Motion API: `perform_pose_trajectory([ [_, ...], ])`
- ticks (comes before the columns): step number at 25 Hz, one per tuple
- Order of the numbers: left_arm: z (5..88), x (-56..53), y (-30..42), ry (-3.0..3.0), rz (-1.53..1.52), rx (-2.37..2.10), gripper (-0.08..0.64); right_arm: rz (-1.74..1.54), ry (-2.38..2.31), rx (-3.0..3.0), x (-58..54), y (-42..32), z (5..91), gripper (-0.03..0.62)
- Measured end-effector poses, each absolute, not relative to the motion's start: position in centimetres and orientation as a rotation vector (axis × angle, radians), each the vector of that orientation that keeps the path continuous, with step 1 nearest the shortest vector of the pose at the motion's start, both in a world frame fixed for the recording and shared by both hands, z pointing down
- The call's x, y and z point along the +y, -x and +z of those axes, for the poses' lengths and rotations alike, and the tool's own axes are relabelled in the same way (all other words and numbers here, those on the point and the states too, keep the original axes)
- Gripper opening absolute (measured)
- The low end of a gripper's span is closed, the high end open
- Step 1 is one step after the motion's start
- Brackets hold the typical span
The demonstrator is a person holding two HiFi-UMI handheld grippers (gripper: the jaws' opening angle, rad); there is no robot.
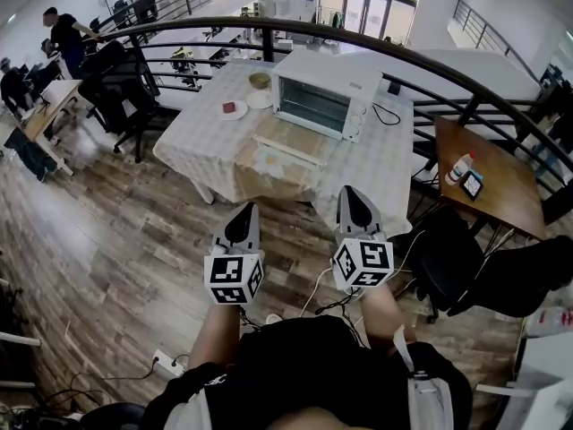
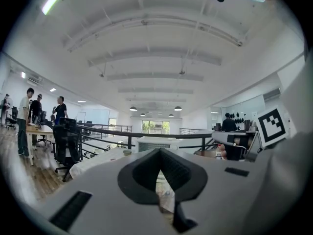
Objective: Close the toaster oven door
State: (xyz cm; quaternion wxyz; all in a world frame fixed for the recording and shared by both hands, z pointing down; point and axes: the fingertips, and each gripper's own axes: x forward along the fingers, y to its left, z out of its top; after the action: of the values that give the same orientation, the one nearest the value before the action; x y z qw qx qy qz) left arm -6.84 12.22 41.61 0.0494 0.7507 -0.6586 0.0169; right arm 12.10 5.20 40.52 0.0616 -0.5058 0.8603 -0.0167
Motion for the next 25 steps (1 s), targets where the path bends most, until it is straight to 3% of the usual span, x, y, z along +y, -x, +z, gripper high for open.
perform_pose_trajectory([
  [14,43.5,6.3,11.3,-2.306,0.105,-1.927,0.009,-0.104,1.613,2.556,0.6,-8.9,41.6,0.002],
  [25,41.9,-5.8,11.7,-2.338,0.123,-1.987,0.009,-0.162,1.579,2.53,-11.7,-8.9,41.7,0.002],
])
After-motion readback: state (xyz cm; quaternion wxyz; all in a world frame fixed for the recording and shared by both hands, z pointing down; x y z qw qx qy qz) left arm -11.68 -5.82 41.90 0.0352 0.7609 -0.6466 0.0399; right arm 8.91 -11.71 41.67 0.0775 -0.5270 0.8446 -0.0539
